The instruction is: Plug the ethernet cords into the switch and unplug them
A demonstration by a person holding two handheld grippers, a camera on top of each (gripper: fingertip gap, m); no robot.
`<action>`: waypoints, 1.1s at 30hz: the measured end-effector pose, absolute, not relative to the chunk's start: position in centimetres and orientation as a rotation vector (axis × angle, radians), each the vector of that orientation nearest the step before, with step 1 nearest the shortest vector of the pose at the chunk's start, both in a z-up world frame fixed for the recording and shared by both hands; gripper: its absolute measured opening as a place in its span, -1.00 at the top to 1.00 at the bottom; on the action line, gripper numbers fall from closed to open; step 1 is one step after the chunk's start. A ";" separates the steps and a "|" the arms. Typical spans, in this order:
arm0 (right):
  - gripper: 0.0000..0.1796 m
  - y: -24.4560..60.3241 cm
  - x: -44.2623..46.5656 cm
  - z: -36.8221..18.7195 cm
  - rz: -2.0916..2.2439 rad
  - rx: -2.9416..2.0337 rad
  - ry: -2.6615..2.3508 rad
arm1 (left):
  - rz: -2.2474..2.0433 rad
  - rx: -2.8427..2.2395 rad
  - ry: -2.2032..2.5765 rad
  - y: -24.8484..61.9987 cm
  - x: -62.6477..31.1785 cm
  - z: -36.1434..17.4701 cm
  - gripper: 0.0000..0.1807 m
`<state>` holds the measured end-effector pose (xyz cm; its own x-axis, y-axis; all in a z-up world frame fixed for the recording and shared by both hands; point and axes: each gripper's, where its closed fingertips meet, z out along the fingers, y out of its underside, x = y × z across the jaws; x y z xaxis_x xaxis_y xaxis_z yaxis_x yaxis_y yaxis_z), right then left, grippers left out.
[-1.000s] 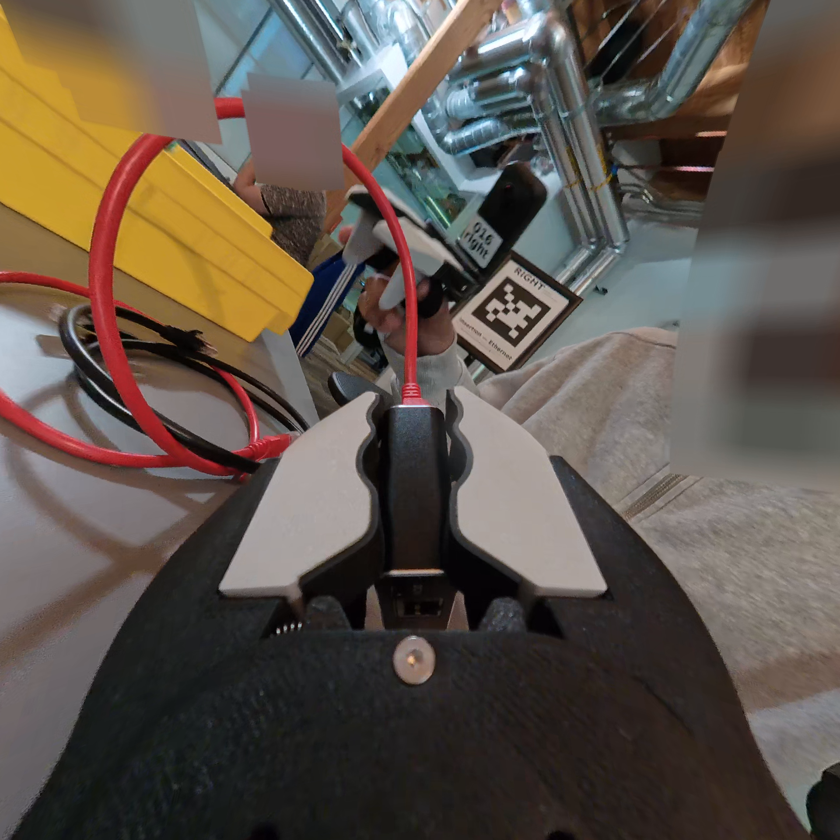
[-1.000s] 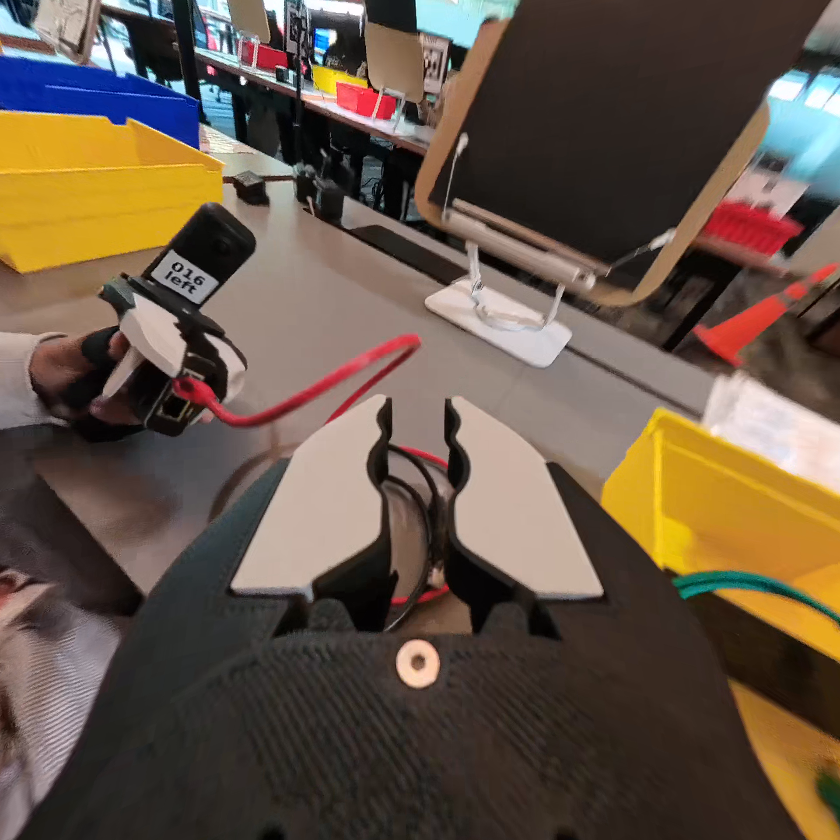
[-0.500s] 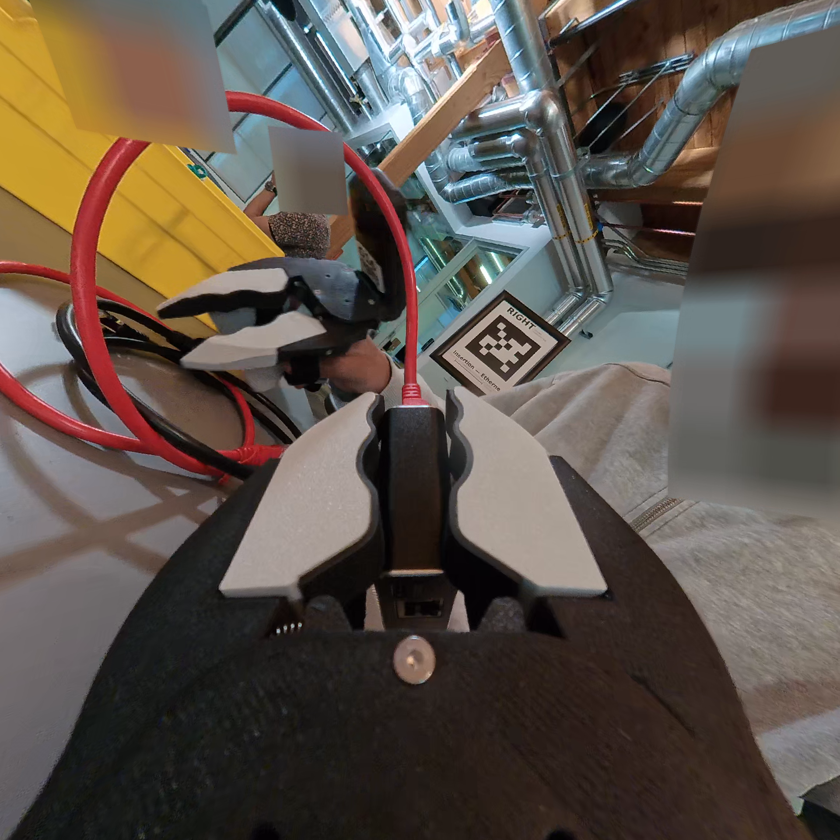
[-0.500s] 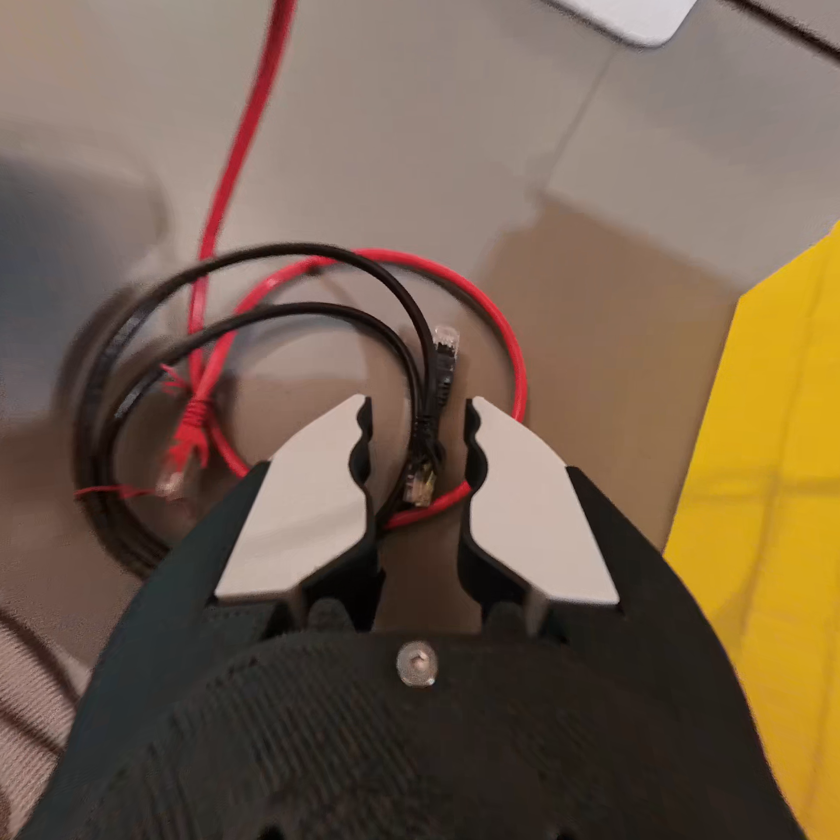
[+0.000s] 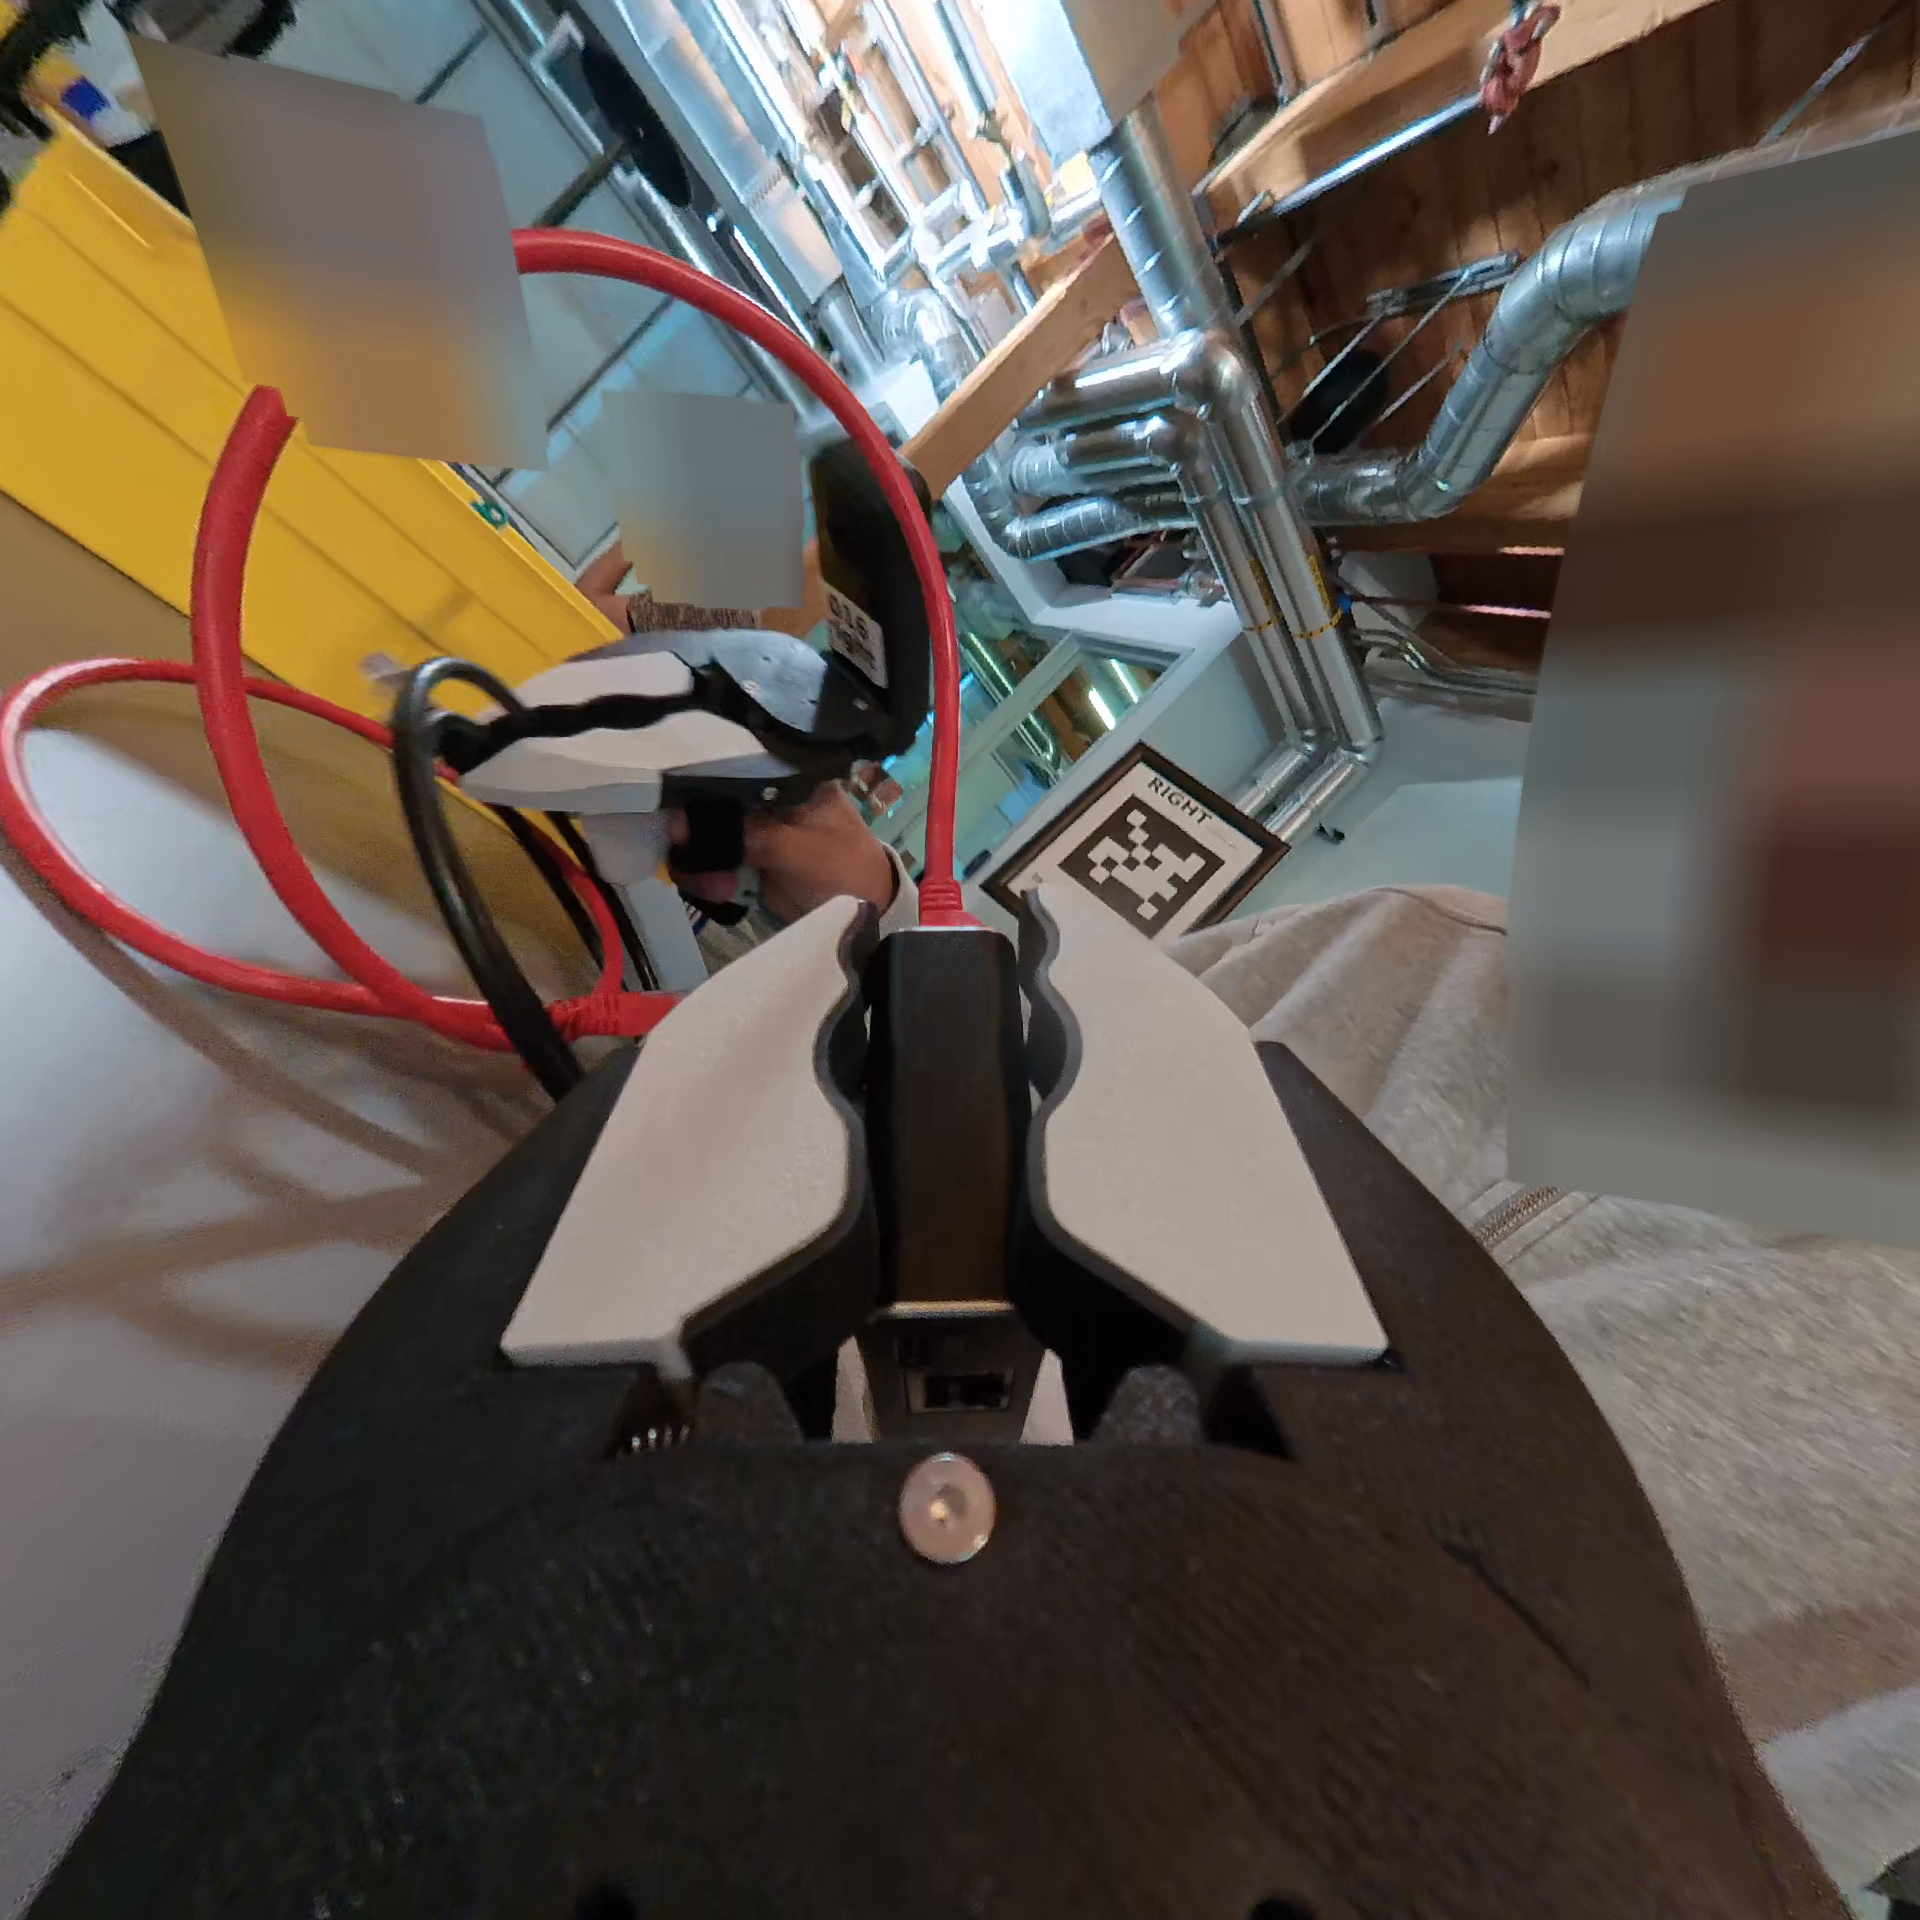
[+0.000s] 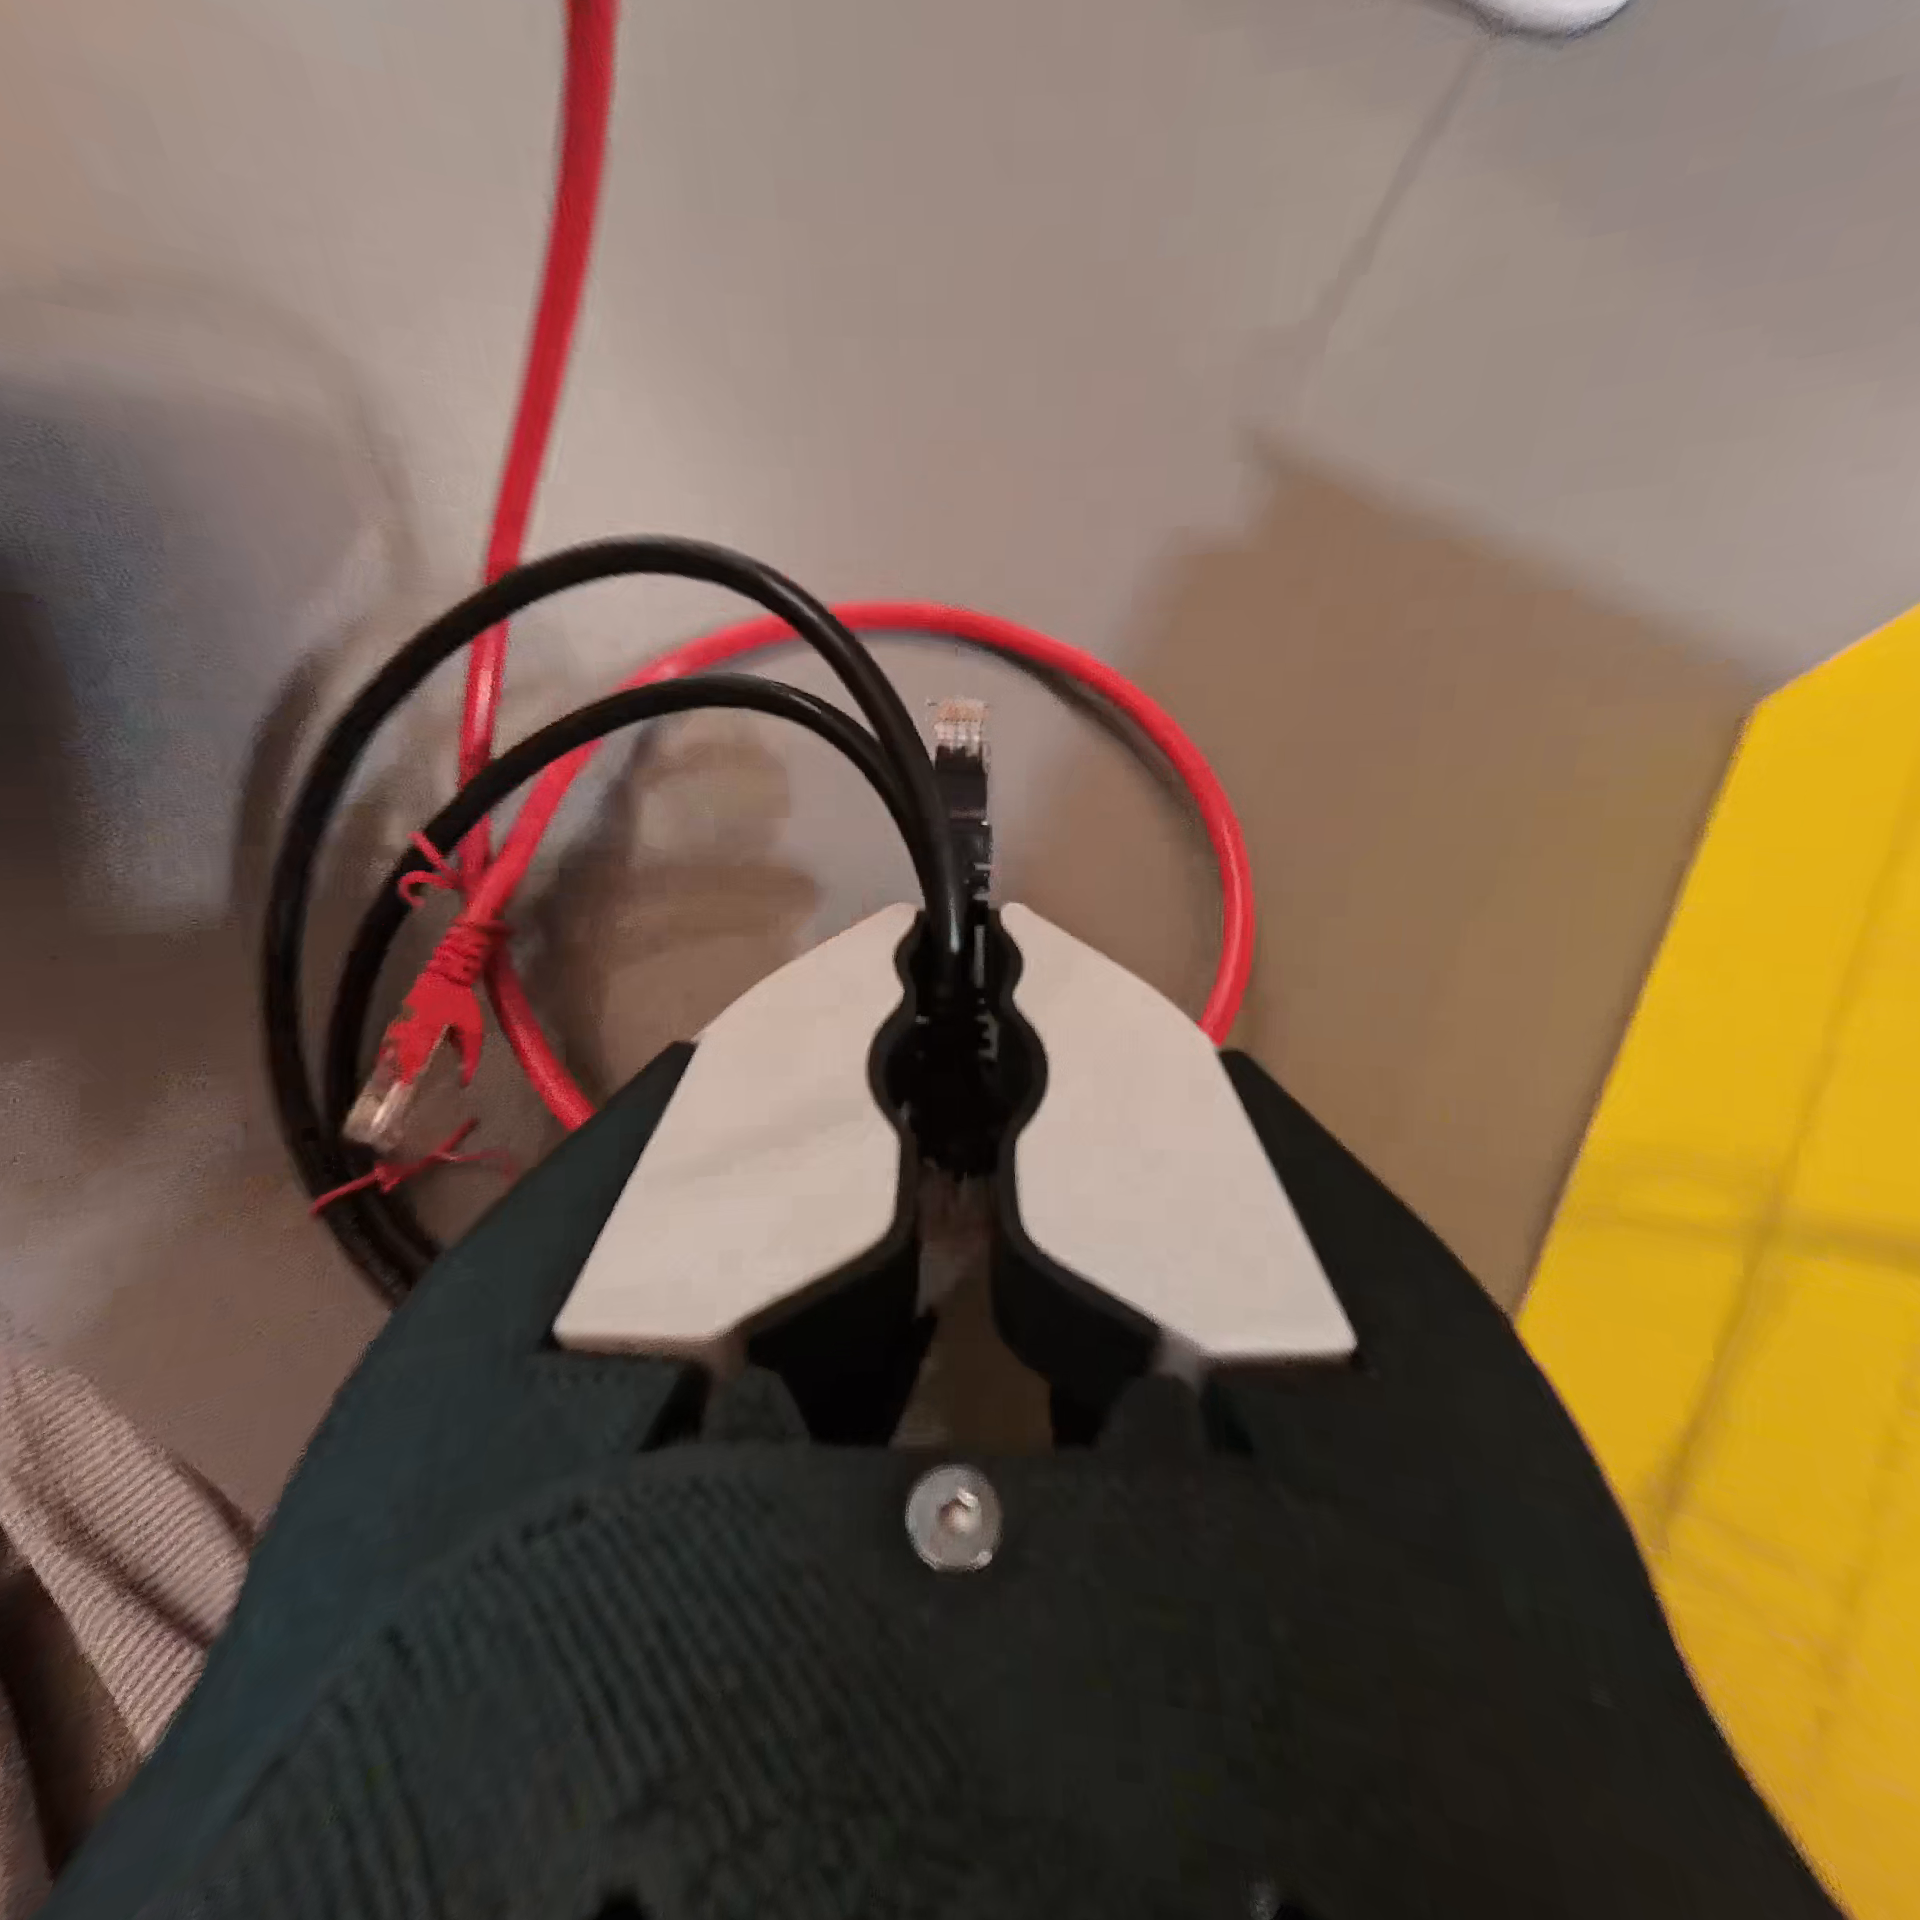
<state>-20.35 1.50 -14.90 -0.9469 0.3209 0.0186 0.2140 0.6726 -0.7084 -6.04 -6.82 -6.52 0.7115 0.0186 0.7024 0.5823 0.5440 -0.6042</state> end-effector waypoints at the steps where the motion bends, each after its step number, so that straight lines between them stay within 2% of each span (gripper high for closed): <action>1: 0.89 1.7 -20.5 -13.9 1.191 -0.452 -2.698 | -0.359 -0.931 -0.721 -7.2 -6.1 -6.4 0.71; 8: 0.90 4.6 -20.5 -4.1 1.581 -0.522 -2.421 | -0.360 -0.764 -0.767 -9.9 -7.1 -6.2 0.71; 12: 0.89 9.6 -22.9 2.7 1.718 -0.538 -2.126 | -0.368 -0.785 -0.770 -9.5 -7.1 -6.3 0.71; 14: 0.90 12.6 -24.7 4.3 1.717 -0.582 -2.034 | -0.369 -0.818 -0.771 -8.9 -7.1 -6.5 0.72; 20: 0.90 16.4 -26.5 5.4 1.952 -0.749 -1.968 | -0.333 -0.933 -0.810 -7.4 -7.2 -7.4 0.71; 23: 0.90 13.9 -23.9 5.6 2.232 -0.734 -2.129 | -0.331 -0.939 -0.814 -7.4 -7.3 -7.5 0.71; 27: 0.90 10.4 -21.3 4.3 2.205 -0.618 -2.275 | -0.333 -0.931 -0.815 -7.5 -7.3 -7.5 0.71; 30: 0.89 8.8 -18.7 5.1 2.398 -0.599 -2.378 | -0.330 -0.925 -0.813 -7.5 -7.3 -7.4 0.71; 33: 0.90 7.6 -16.4 3.4 2.419 -0.641 -2.665 | -0.335 -0.897 -0.805 -7.9 -7.4 -7.2 0.71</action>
